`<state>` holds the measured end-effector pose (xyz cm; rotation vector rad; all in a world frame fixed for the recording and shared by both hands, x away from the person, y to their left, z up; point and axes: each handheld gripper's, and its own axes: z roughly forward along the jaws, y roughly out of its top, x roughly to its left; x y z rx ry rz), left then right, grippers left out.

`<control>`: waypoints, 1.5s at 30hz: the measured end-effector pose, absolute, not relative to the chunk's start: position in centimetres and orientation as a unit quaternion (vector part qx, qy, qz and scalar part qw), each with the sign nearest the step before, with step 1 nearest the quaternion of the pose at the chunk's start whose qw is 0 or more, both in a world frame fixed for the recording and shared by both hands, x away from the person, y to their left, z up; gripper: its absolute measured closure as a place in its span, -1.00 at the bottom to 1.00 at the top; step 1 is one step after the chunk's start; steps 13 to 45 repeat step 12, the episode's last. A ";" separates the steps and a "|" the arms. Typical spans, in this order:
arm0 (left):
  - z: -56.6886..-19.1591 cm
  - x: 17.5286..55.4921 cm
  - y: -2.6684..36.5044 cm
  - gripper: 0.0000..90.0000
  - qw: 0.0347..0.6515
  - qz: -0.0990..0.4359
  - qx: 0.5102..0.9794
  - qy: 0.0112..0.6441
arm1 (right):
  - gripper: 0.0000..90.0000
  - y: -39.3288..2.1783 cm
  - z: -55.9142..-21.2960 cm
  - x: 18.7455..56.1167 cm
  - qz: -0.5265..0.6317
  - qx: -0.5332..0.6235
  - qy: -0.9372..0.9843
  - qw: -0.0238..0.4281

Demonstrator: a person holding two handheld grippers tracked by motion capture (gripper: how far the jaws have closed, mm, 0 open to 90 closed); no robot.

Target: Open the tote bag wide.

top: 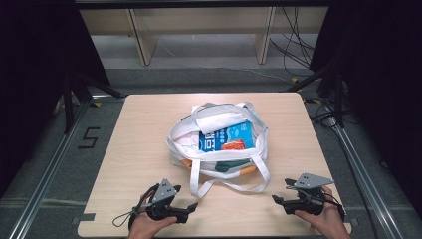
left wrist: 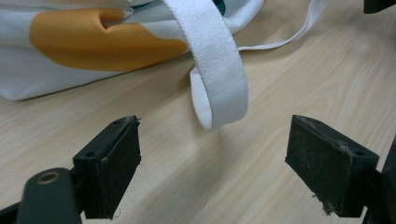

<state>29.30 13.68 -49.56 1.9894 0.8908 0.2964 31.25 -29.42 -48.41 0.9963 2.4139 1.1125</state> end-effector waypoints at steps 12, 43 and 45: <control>-49.7 29.6 14.0 -0.63 0.439 0.124 0.814 0.360 | -0.42 -29.5 -48.6 31.4 0.384 0.348 0.841 0.154; -49.7 29.6 14.0 -0.63 0.439 0.124 0.814 0.360 | -0.42 -29.5 -48.6 31.4 0.384 0.348 0.841 0.154; -49.7 29.6 14.0 -0.63 0.439 0.124 0.814 0.360 | -0.42 -29.5 -48.6 31.4 0.384 0.348 0.841 0.154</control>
